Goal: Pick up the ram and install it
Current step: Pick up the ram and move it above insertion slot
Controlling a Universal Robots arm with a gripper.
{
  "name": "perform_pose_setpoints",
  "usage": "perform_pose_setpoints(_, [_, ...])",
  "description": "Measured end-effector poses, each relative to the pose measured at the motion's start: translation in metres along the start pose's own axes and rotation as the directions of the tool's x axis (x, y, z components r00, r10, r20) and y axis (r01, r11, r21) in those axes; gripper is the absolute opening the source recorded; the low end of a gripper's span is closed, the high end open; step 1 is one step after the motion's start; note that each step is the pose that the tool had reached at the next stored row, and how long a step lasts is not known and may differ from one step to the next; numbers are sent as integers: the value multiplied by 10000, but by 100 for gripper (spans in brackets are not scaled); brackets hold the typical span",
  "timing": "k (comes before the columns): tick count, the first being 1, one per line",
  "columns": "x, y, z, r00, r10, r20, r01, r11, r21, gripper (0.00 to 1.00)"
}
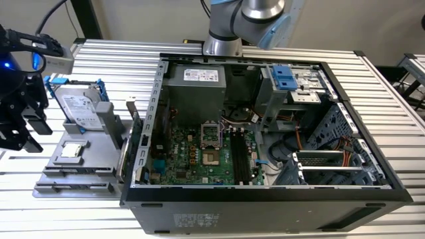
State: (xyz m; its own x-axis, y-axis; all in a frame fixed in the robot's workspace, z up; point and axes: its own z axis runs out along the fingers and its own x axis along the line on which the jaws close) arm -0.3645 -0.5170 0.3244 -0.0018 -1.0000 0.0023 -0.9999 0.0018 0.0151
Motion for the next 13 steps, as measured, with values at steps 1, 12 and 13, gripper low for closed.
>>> perform_pose_setpoints(1, [0,0,14,10000,9,0,-9,10000,0,100])
perform_pose_setpoints(12, [0,15,176,10000,9,0,-9,10000,0,100])
perform_pose_setpoints(13, [0,15,192,10000,8,0,-8,10000,0,100])
